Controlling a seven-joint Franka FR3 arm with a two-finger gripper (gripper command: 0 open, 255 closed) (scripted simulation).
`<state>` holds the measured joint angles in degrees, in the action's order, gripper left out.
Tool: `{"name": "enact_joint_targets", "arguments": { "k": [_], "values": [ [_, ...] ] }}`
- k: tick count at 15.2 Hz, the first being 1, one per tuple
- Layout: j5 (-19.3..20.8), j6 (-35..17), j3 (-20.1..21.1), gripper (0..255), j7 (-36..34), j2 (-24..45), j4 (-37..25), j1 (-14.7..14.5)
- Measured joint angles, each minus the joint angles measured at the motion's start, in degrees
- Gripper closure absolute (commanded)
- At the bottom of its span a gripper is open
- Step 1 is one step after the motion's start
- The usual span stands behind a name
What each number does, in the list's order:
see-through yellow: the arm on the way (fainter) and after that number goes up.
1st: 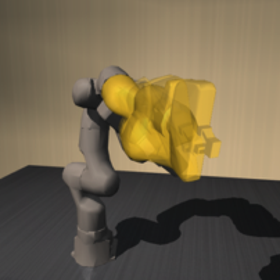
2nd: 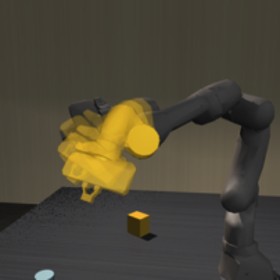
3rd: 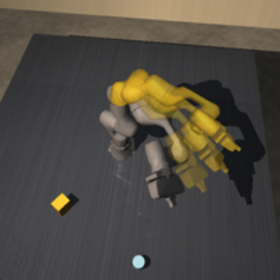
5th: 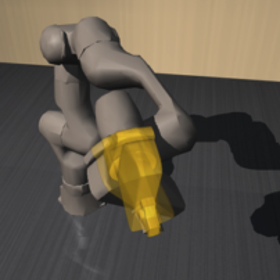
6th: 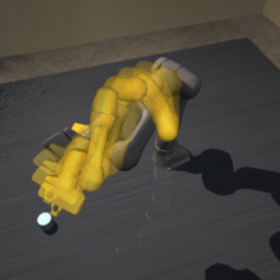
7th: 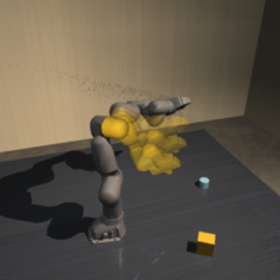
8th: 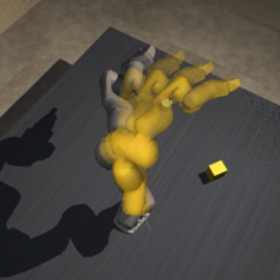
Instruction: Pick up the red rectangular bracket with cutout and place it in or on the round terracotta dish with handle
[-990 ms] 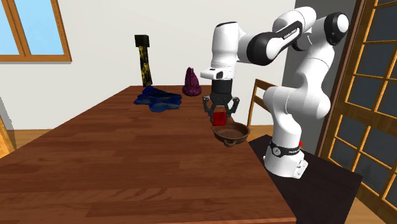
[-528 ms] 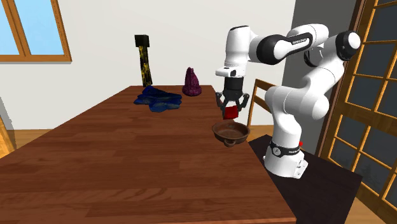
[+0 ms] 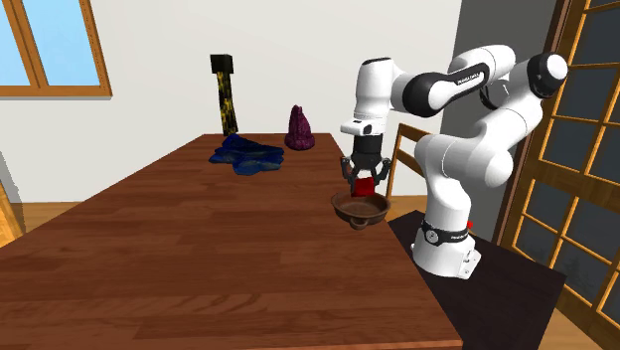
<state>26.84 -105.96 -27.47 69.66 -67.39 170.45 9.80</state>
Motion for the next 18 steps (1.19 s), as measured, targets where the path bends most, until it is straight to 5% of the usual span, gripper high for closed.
{"name": "enact_joint_targets", "arguments": {
  "k": [11,12,18],
  "values": [
    [2.2,-4.3,-1.9,255,-0.2,1.4,3.0,1.0],
    [2.2,-4.3,-1.9,0,-0.2,1.4,3.0,1.1],
    [2.2,-4.3,-1.9,0,-0.2,1.4,3.0,1.1]
  ]
}}
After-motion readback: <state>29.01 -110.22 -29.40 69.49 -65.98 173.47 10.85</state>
